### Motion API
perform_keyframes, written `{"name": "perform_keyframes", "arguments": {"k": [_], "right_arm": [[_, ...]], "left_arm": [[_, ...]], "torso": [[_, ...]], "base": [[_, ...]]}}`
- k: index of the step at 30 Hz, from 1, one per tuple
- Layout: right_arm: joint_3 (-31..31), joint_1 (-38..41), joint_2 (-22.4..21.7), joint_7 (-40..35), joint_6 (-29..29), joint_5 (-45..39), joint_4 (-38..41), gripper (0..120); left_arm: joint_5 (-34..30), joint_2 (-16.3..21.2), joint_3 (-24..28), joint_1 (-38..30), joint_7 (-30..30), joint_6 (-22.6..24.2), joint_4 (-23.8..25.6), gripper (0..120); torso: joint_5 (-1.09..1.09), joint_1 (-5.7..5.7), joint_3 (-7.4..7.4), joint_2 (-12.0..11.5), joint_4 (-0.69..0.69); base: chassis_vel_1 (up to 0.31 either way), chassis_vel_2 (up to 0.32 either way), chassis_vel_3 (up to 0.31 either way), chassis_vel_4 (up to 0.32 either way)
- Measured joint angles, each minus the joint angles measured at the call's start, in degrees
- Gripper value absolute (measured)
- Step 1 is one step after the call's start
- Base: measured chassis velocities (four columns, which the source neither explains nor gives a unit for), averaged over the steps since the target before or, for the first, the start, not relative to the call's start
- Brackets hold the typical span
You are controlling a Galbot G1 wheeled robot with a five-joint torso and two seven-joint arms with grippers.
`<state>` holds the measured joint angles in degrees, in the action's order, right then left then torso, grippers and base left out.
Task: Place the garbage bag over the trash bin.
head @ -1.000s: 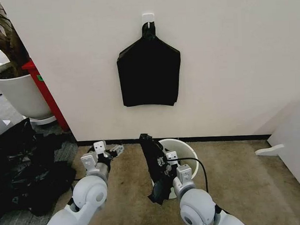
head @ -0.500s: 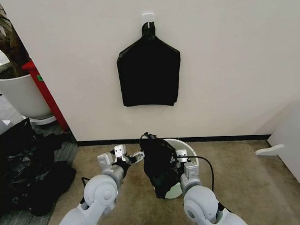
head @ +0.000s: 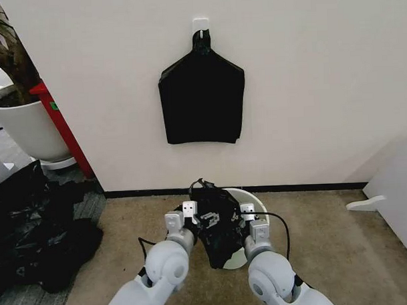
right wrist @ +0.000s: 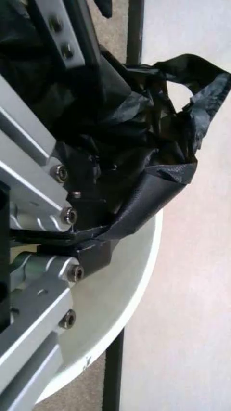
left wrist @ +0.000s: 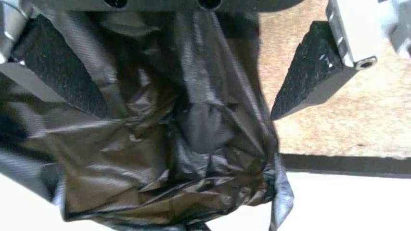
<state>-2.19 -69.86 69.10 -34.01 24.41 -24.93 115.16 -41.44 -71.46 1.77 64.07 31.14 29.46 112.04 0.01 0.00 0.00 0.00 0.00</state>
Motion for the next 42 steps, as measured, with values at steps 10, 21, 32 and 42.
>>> {"name": "perform_keyframes", "arguments": {"k": [10,21,32,42], "right_arm": [[-0.02,-0.11,-0.18,0.15,-0.20,0.12,0.20,0],[-0.05,-0.05,-0.16,0.18,-0.35,0.29,0.16,0],[-0.32,-0.48,0.04,0.48,-0.98,1.94,-0.16,0],[-0.16,-1.46,-0.30,0.63,-2.51,3.80,-0.15,0]], "left_arm": [[1.17,-0.81,0.31,-1.04,1.38,0.18,-2.55,98],[1.51,-1.64,1.30,-2.25,1.40,0.94,-5.06,67],[4.16,-2.60,2.57,-4.12,1.12,3.99,-9.53,23],[1.54,0.96,-0.13,-4.86,-1.82,5.17,-7.59,5]], "torso": [[0.00,0.00,0.00,0.00,0.00],[-0.01,0.00,0.00,0.00,0.00],[-0.01,0.00,-0.01,0.01,0.01],[-0.01,0.00,0.00,0.00,-0.01]], "base": [[0.000,0.000,0.000,0.000],[0.000,0.000,0.000,0.000],[0.000,0.000,0.000,0.000],[0.000,0.000,0.000,0.000]]}}
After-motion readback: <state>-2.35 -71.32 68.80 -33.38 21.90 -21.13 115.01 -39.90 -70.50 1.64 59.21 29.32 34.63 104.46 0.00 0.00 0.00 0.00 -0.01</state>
